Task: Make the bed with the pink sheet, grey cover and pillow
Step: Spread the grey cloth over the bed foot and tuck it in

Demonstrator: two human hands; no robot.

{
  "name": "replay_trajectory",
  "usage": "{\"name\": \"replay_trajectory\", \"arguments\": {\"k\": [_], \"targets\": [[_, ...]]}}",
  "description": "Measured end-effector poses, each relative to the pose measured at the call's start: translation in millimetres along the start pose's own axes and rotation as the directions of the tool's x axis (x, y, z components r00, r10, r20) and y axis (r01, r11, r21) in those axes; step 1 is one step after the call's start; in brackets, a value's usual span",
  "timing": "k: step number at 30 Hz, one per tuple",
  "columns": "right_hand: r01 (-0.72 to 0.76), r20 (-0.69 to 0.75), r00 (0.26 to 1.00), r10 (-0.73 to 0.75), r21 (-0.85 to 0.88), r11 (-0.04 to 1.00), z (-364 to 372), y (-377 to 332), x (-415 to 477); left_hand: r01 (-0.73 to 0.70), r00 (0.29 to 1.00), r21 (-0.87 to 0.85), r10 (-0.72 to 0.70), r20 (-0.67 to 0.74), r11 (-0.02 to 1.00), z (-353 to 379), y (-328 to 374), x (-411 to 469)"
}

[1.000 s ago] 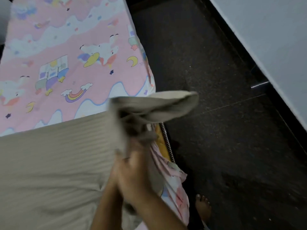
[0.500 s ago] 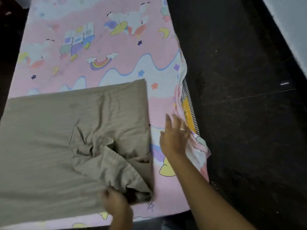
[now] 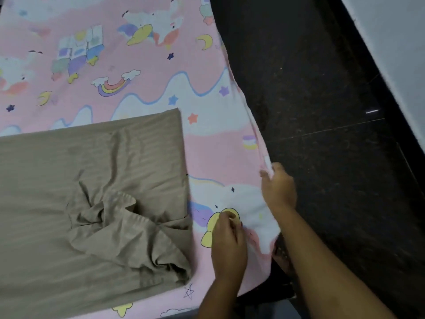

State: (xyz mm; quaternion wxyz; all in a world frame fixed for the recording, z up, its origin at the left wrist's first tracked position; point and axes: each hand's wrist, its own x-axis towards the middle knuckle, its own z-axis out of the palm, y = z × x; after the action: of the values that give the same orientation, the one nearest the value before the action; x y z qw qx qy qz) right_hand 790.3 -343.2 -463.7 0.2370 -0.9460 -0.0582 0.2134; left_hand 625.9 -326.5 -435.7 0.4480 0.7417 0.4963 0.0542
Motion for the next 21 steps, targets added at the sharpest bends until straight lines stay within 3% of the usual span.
{"name": "replay_trajectory", "arguments": {"k": [4, 6, 8, 9, 11, 14, 16, 17, 18, 21], "targets": [[-0.068, -0.034, 0.997, 0.068, 0.009, 0.998, -12, 55, 18, -0.254, 0.966, 0.331, 0.253, 0.045, 0.909, 17, 9, 17], [-0.078, -0.01, 0.997, 0.079, 0.049, 0.996, -9, 57, 21, -0.325, 0.946, 0.47, 0.287, 0.152, 0.821, 29, 17, 25], [-0.168, 0.112, 0.983, 0.148, 0.206, 0.964, -10, 57, 23, -0.349, 0.937, 0.588, 0.272, 0.219, 0.729, 43, 20, 32], [-0.269, 0.238, 0.952, 0.194, 0.342, 0.9, -14, 60, 24, -0.354, 0.935, 0.623, 0.263, 0.237, 0.698, 49, 21, 35], [-0.514, 0.559, 0.799, 0.22, 0.446, 0.733, -30, 72, 17, -0.366, 0.931, 0.663, 0.254, 0.263, 0.653, 58, 20, 39], [-0.64, 0.836, 0.535, 0.124, 0.305, 0.705, -33, 115, -7, -0.369, 0.929, 0.713, 0.268, 0.256, 0.596, 66, 13, 38], [-0.645, 0.92, 0.381, 0.091, 0.193, 0.74, -26, 135, -24, -0.363, 0.928, 0.742, 0.287, 0.235, 0.564, 70, 8, 38], [-0.625, 0.937, 0.34, 0.075, 0.166, 0.763, -20, 142, -30, -0.355, 0.929, 0.754, 0.294, 0.222, 0.553, 72, 8, 38], [-0.603, 0.936, 0.346, 0.065, 0.168, 0.78, -11, 145, -33, -0.343, 0.932, 0.764, 0.297, 0.205, 0.547, 74, 9, 37], [-0.576, 0.871, 0.484, 0.077, 0.251, 0.778, 5, 136, -30, -0.33, 0.932, 0.767, 0.319, 0.172, 0.55, 79, 9, 35]]}}
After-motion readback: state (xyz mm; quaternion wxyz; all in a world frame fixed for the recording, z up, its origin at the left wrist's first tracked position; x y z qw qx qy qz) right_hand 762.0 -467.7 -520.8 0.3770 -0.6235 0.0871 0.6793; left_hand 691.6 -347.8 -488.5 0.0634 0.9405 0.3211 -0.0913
